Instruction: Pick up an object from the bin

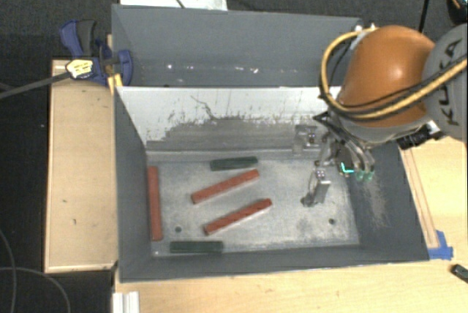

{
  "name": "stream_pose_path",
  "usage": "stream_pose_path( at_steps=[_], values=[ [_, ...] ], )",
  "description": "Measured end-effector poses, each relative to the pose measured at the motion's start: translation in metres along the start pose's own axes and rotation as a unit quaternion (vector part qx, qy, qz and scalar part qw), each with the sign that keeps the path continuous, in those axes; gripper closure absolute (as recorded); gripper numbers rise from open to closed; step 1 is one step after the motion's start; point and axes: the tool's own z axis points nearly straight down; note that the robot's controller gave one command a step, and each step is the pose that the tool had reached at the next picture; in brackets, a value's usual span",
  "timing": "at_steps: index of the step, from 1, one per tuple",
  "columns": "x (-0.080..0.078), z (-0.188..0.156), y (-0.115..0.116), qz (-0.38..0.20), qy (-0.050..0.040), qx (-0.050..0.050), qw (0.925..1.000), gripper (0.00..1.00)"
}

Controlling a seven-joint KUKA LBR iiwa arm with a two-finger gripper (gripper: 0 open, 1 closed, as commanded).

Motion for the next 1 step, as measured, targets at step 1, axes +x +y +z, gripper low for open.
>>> stream_pose_path(
  at_steps=[1],
  values=[
    [-0.0194,0.1505,0.0394,-0.120,-0.0014,0.000,0.9928,0.00]
  ],
)
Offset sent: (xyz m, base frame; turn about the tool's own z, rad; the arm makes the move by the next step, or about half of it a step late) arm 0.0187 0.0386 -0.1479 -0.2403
